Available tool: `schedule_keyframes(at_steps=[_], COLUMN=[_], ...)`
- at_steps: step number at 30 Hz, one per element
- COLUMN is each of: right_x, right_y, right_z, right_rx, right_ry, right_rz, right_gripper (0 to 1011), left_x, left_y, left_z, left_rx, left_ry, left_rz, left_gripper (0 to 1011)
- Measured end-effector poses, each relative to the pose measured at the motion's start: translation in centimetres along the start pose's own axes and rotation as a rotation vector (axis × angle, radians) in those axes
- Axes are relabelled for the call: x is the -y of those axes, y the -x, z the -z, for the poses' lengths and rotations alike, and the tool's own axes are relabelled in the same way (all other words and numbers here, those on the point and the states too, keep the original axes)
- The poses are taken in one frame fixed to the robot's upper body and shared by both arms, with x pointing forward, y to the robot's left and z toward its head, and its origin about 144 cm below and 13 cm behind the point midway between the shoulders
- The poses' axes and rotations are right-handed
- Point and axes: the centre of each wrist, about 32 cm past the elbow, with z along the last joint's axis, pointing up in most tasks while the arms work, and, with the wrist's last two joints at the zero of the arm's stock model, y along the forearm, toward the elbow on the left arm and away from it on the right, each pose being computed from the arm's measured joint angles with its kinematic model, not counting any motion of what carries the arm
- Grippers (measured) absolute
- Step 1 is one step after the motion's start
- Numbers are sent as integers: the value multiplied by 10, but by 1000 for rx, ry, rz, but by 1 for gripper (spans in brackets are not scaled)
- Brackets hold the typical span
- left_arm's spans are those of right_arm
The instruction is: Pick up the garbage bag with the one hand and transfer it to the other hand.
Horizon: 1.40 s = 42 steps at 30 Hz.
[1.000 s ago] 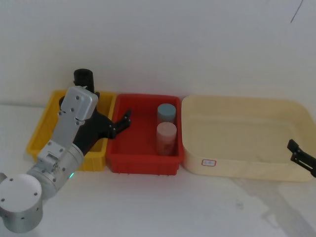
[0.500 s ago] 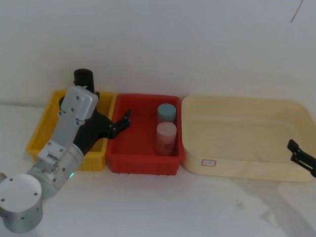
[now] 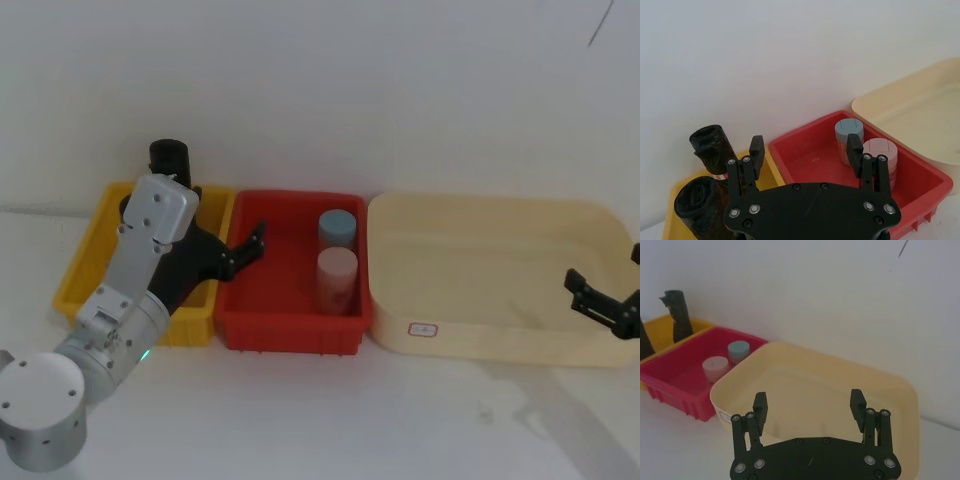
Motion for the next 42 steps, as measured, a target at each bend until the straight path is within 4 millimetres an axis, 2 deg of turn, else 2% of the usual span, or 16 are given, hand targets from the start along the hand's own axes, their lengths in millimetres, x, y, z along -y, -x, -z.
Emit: schedule_keyframes(at_steps=[15, 26, 34, 42], right_x=[-30, -52, -63, -72], right_y=[9, 14, 17, 19], right_z=[-41, -55, -59, -62], right_rx=[-24, -43, -55, -64], right_ry=[115, 136, 142, 143], right_rz=[18, 23, 12, -4], right_gripper=[1010, 1010, 1010, 1010], left_x=[1, 1, -14, -38], left_y=[0, -8, -24, -42], left_z=[-1, -14, -29, -43], left_rx=[1, -14, -31, -35], left_ry=[-2, -47, -127, -205], left_rz=[0, -44, -107, -142], left_gripper=[1000, 1000, 1000, 1000])
